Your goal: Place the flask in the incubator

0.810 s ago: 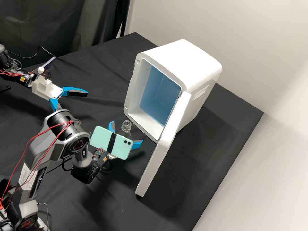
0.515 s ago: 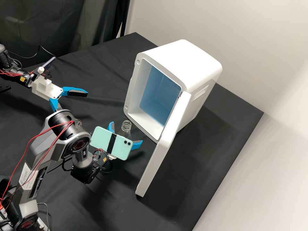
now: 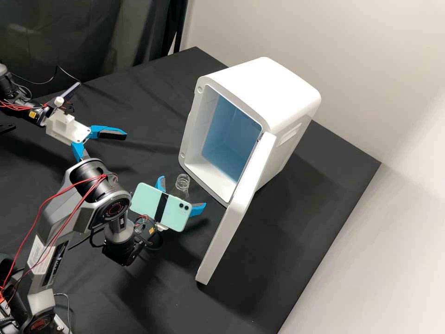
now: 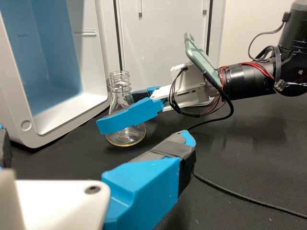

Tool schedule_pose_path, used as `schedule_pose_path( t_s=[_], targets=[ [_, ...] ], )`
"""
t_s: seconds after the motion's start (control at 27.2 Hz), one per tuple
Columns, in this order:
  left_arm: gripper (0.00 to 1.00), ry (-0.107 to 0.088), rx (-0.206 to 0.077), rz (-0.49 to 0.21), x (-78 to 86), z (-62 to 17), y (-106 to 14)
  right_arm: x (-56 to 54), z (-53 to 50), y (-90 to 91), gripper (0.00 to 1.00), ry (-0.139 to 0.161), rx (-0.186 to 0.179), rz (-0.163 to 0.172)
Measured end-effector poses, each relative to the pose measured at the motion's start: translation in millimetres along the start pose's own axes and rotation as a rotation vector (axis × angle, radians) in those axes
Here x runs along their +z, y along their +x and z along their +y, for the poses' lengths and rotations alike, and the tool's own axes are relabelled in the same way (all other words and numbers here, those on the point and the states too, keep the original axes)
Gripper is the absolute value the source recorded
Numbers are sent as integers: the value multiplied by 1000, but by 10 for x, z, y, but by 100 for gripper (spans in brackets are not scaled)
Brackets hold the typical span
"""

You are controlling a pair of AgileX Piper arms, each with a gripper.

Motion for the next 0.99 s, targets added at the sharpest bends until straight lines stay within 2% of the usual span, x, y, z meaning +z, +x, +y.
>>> schedule_pose_path(
  t_s=[0.18, 0.22, 0.99],
  targets=[
    [100, 0, 0, 0, 0, 0, 0, 0, 0, 0, 100, -5, 0, 0],
    [100, 0, 0, 0, 0, 0, 0, 0, 0, 0, 0, -12, 0, 0],
    [100, 0, 0, 0, 0, 0, 0, 0, 0, 0, 0, -16, 0, 0]
  ],
)
